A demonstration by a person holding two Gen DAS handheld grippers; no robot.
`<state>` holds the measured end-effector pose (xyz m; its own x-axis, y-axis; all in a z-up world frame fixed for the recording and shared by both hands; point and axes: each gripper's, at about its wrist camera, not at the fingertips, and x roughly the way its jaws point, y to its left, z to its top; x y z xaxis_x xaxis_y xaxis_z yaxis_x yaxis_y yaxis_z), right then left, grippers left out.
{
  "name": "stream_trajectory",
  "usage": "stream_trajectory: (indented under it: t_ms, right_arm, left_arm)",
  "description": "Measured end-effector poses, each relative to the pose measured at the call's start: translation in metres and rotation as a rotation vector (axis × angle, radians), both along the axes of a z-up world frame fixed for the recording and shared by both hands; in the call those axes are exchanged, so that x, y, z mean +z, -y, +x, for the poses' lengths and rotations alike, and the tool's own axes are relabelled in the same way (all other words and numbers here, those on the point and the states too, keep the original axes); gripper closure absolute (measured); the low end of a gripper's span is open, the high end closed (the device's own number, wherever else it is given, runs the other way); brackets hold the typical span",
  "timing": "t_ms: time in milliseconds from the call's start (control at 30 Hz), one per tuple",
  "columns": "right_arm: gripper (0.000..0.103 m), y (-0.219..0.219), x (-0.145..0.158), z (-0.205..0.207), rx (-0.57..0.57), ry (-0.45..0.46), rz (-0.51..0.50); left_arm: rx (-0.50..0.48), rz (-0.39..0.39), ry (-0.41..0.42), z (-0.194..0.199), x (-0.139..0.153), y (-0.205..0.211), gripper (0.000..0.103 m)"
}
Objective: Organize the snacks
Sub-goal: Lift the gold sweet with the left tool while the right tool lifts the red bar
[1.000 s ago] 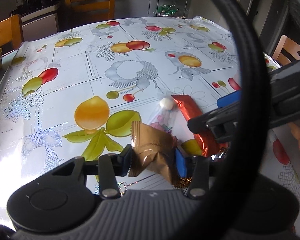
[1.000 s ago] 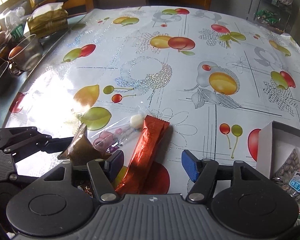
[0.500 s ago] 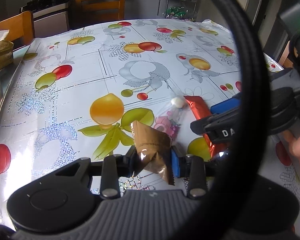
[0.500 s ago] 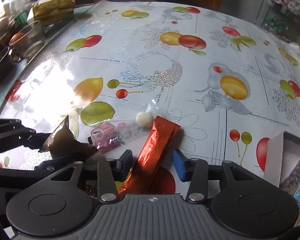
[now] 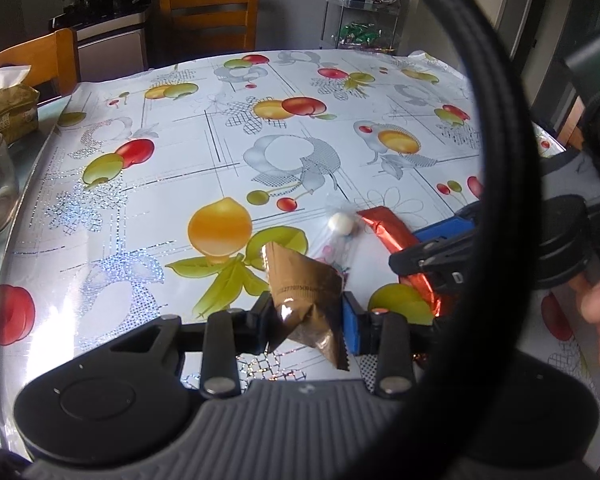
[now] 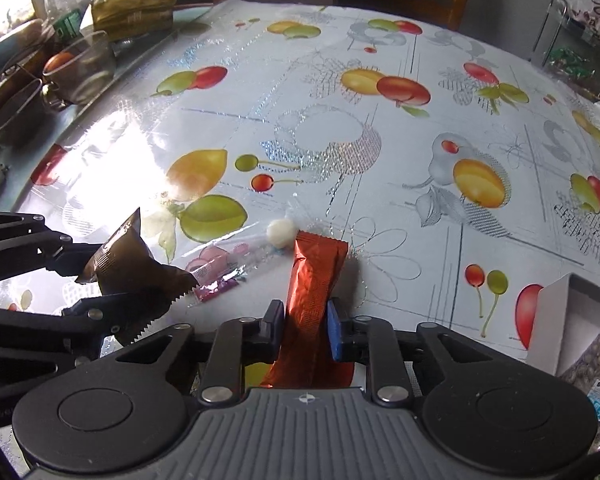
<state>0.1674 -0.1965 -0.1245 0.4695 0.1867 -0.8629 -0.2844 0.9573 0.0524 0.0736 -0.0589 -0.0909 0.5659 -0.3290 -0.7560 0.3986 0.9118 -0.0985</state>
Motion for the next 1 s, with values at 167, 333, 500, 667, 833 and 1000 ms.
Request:
stream_trajectory:
  t_ms: [167, 333, 500, 667, 833, 1000]
  right_arm:
    - [0.079, 0.006, 0.012, -0.006, -0.005, 0.026, 0.02]
    - [0.079, 0.012, 0.024, -0.017, -0.011, 0.051, 0.042]
    - [0.079, 0.017, 0.038, -0.028, -0.018, 0.086, 0.061]
    - [0.079, 0.025, 0.051, -0.038, -0.028, 0.116, 0.077]
    - [0.079, 0.034, 0.062, -0.049, -0.043, 0.14, 0.095]
    - [0.079, 0.043, 0.068, -0.061, -0.06, 0.159, 0.106]
  left_arm:
    - [0.0, 0.0, 0.014, -0.004, 0.005, 0.001, 0.071]
    - [0.007, 0.005, 0.005, -0.007, 0.012, 0.004, 0.071]
    - [0.025, -0.011, -0.004, -0.009, 0.022, 0.006, 0.071]
    - [0.015, -0.008, 0.0, -0.016, 0.03, 0.014, 0.071]
    - [0.016, 0.005, 0.013, -0.022, 0.038, 0.022, 0.071]
    - [0.017, 0.011, 0.024, -0.027, 0.043, 0.027, 0.071]
